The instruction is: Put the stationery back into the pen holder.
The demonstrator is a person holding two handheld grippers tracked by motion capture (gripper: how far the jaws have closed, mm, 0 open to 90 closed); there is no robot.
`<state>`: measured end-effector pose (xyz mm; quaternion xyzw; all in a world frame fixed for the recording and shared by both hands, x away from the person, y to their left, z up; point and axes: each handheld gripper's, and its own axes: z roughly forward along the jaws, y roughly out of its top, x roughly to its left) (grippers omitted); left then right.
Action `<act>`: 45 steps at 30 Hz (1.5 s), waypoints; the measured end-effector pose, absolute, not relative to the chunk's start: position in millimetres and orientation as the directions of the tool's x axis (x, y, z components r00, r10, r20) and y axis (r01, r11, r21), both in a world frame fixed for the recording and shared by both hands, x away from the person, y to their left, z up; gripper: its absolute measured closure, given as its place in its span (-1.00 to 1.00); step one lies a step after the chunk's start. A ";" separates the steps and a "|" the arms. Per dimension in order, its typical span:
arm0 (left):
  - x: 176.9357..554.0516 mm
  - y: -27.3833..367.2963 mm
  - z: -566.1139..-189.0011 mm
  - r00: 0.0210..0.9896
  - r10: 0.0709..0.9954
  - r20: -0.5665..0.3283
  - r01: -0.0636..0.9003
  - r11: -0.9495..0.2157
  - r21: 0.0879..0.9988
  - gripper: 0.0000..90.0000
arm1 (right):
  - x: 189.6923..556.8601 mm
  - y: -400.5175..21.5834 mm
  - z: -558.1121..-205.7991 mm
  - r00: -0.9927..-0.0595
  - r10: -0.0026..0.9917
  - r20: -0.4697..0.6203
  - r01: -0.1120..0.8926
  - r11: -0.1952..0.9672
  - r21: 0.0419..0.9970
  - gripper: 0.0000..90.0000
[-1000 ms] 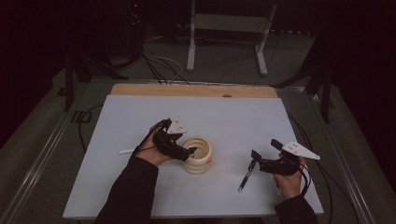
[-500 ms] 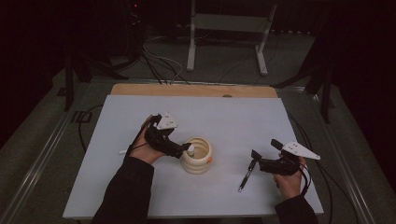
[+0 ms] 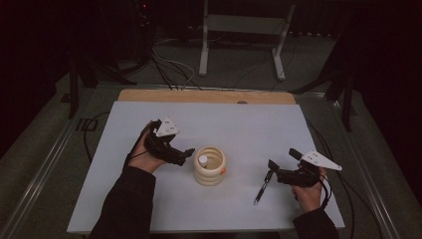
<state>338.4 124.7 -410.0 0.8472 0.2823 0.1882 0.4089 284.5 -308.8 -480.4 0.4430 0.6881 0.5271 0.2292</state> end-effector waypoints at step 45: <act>355.1 205.8 -422.1 0.670 0.741 0.038 0.434 -0.433 0.790 -1.00 | 284.5 -308.7 -480.6 -0.506 0.848 0.155 0.369 0.050 0.928 -1.00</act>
